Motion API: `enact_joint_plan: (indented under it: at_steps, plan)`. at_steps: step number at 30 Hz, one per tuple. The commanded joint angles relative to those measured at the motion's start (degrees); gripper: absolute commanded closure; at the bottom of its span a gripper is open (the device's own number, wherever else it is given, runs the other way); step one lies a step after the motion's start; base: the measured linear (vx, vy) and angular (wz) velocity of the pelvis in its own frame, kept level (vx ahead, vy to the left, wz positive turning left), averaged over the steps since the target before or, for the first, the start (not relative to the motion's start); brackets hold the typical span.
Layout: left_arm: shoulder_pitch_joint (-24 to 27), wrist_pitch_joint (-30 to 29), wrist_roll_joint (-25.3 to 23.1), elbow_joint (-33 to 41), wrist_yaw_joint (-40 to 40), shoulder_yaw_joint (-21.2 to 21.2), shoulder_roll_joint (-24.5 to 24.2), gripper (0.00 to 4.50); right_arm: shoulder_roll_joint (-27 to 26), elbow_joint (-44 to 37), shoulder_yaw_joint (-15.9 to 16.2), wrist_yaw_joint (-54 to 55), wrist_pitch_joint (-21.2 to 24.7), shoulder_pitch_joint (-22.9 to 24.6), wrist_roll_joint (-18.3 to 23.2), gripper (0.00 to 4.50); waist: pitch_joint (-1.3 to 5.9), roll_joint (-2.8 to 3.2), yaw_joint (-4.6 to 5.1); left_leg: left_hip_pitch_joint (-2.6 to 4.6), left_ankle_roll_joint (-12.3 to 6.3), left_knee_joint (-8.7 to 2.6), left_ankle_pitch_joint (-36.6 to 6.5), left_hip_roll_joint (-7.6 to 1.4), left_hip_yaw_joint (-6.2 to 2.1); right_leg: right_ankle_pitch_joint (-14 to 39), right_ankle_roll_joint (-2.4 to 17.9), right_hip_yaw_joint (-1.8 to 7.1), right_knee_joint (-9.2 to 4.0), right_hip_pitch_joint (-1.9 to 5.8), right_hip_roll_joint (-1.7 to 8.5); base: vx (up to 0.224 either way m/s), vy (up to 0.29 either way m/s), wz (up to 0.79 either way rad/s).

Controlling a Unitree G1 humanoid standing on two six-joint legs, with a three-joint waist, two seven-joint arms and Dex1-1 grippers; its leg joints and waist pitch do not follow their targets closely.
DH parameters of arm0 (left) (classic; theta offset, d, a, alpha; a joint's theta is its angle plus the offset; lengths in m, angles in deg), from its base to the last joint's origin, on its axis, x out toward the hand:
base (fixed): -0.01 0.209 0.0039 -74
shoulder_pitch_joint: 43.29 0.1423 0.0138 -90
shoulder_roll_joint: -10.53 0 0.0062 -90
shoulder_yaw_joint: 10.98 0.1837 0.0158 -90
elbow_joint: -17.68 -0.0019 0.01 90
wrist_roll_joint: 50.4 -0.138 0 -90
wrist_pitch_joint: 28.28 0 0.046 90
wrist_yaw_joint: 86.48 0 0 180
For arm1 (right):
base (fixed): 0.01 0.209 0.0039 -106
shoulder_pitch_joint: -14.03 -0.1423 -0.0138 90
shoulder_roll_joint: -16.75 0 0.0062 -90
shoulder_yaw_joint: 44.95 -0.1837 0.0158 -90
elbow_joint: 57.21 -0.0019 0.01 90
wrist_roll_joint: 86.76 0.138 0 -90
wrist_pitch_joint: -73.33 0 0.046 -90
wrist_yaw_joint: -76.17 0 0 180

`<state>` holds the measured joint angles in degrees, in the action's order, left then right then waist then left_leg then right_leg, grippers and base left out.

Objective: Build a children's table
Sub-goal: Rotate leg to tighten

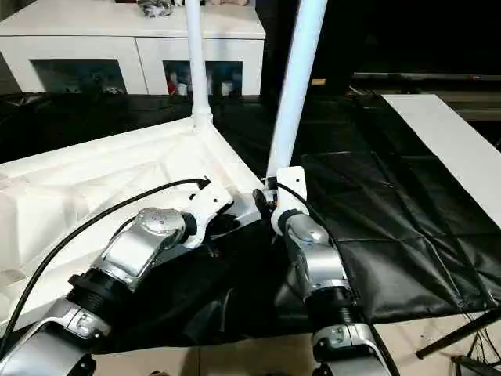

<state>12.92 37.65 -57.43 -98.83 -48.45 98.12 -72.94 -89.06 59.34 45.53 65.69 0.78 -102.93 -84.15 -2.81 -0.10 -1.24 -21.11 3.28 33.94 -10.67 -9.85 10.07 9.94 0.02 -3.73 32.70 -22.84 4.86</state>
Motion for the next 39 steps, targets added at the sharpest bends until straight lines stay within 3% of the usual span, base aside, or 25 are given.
enact_joint_plan:
  at_steps: [1,3,7,9,10,14,15,18,20,23,26,33,39]
  plan:
    - [-0.06,0.35,-1.52,-0.58,-3.87,-0.61,-0.53,4.5,-0.93,-2.96,3.94,-3.73,-1.28,0.58,1.13,0.79,2.99,-0.1,0.08,0.45,0.1,-5.39,-22.11,-2.74,-1.76,25.95,6.42,2.02,-4.71,1.89,3.69,0.0,0.0,0.0]
    - [0.46,2.32,-1.87,0.43,-1.62,0.43,-1.94,4.5,1.16,-4.48,4.98,-3.92,-1.94,1.19,-0.63,0.69,3.12,-0.12,0.2,0.57,-0.08,-5.22,-20.79,-2.76,-1.55,23.24,7.69,2.2,-4.43,1.78,3.58,0.0,0.0,0.0]
    - [2.44,5.57,-0.67,3.24,5.18,2.04,-5.02,4.5,7.0,-11.9,6.32,-13.24,-0.3,4.58,1.24,0.69,3.33,-0.11,0.19,0.15,-1.54,-4.96,-17.53,-2.87,-1.24,18.46,9.07,2.5,-3.73,2.35,3.51,0.0,0.0,0.0]
    - [3.46,7.15,0.36,4.49,9.9,3.29,-6.84,4.5,10.14,-14.89,7.26,-18.62,0.22,6.28,1.87,0.69,3.43,0.08,0.06,0.32,-2.17,-4.78,-16.62,-2.92,-1.14,17.15,9.81,2.56,-3.61,2.15,3.46,0.029,-0.012,0.01]
    - [3.91,7.16,0.92,5.11,11.88,3.74,-7.53,4.5,11.42,-15.99,7.81,-20.76,0.3,6.94,2.11,0.69,3.64,-0.08,-0.09,0.16,-2.68,-4.56,-14.64,-2.94,-0.99,13.98,10.78,2.64,-3.2,2.53,3.52,0.063,-0.028,0.03]
    - [5.87,10.33,3.01,8.57,22.33,7.03,-12.14,4.5,17.38,-19.76,9.95,-29.86,1.14,9.73,4.68,0.69,3.87,0.34,-0.87,0.3,-4.62,-4.14,-8.47,-3.19,-0.69,3.91,14.39,2.67,-2.04,2.8,3.23,0.064,-0.026,0.01]
    - [6.36,11.35,3.72,9.61,25.51,7.82,-13.62,4.5,19.38,-20.58,10.58,-32.84,0.8,10.49,5.3,0.69,3.87,0.45,-1.23,0.65,-4.88,-4.08,-8.18,-3.24,-0.58,2.63,15.14,2.67,-1.91,2.72,3.16,0.0,0.0,0.0]
    - [6.72,11.37,4.55,10.66,27.81,7.85,-14.67,4.5,21.2,-21.53,10.78,-35.79,1.66,10.95,6.02,0.69,3.66,0.52,-1.69,0.9,-4.69,-4.21,-9.33,-3.37,-0.43,4.11,15.74,2.73,-2.01,2.62,3.13,0.0,0.0,0.0]
    - [6.58,11.09,5.26,11.31,29.35,7.5,-15.43,4.5,22.43,-22.07,10.9,-38.84,2.8,10.61,7.09,0.69,3.39,0.51,-2.14,1.23,-3.34,-4.47,-11.91,-3.59,-0.41,7.72,15.4,2.75,-2.28,2.35,3.11,0.0,0.0,0.0]
    - [6.19,11.57,4.81,10.63,29.58,7.45,-16.07,4.5,23.06,-20.84,11.79,-39.7,1.5,10.01,6.02,0.84,3.11,0.14,-1.81,1.15,-1.02,-4.84,-16.18,-3.47,-0.64,14.7,13.13,2.76,-2.86,2.37,3.22,0.0,0.0,0.0]
    - [5.98,12.03,4.67,9.86,29.5,7.13,-16.42,4.5,23.91,-20.01,12.84,-40.35,0.87,9.8,5.4,1.05,3.15,0.09,-1.78,1.11,-0.47,-4.83,-16.55,-3.38,-0.73,17.74,11.5,2.88,-3.18,2.33,3.42,0.0,0.0,0.0]
    - [5.88,12.39,4.5,9.3,29.72,6.44,-16.95,4.5,24.13,-19.99,12.92,-41.61,1.38,10.04,5.65,1.68,3.42,0.05,-1.9,0.84,-1.42,-4.54,-13.08,-3.31,-0.67,14.2,11.95,2.86,-2.74,2.45,3.32,0.0,0.0,0.0]
    - [5.68,12.35,4.54,8.78,30.18,6.61,-17.18,4.5,23.46,-19.25,12.46,-40.79,1.77,10.39,5.99,1.79,3.43,0.03,-1.85,0.79,-1.55,-4.48,-13.14,-3.24,-0.64,13.74,12.48,2.82,-2.64,2.54,3.28,0.0,0.0,0.0]
